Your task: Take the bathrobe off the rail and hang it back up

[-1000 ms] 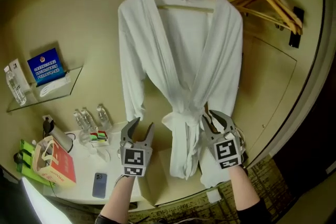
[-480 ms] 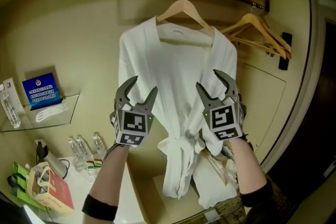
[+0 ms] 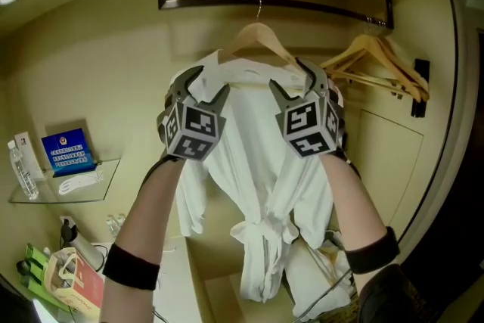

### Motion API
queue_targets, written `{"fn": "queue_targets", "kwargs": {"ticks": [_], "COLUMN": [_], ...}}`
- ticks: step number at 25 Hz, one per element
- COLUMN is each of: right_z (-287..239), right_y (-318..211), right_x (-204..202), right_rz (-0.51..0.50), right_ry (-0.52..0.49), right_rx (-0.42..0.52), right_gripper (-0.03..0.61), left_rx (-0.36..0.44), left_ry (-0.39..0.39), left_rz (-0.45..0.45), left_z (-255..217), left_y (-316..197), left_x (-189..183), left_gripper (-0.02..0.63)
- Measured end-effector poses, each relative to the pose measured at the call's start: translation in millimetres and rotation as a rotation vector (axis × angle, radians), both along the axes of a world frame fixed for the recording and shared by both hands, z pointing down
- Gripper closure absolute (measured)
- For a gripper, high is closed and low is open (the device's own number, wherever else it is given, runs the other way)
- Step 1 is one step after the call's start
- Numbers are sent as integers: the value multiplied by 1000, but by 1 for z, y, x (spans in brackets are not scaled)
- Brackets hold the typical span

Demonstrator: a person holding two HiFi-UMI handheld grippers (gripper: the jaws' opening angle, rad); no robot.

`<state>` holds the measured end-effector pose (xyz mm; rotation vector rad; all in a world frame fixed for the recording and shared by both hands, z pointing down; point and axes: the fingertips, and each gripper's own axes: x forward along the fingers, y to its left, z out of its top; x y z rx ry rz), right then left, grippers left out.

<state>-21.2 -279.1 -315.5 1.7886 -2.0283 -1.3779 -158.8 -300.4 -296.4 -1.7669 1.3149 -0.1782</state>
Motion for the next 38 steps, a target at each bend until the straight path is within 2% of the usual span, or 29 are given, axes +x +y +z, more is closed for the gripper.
{"fn": "queue_targets", "kwargs": {"ticks": [7,9,17,19,20,21,22,24,32,38], "right_z": [-41,-44,-42,-42,-44,-47,-49,-51,-49,-63], "right_y": [-31,-42,-72,-76,-76,-75,-74,-74,-71,-56], "right_x": [-8,-10,-8,-7,-5,-3,-2,-2,-5,-14], "right_rz": [34,42,93,112,123,132,138,146,120,114], "right_ry": [83,108,164,176,174,168,166,172,174,173], "right_rx": [22,5,-40,-38,-27,-15,-7,3,17,75], "right_gripper": [262,299,304,329,370,433,442,442,443,443], "left_rx": [28,31,18,6,9,20,35,62,82,121], "left_ry": [-40,-48,-91,-99,-103,-112,-128,-153,-159,-119], "left_rz": [-14,-13,-40,-52,-62,-77,-95,-124,-143,-137], "left_z": [-47,-56,-68,-67,-67,-68,-68,-68,-69,-82], "left_y": [-26,-32,-57,-65,-67,-68,-69,-69,-64,-49], "left_x": [25,32,56,58,58,58,58,58,57,49], "left_gripper": [336,336,337,340,373,445,463,494,495,495]}}
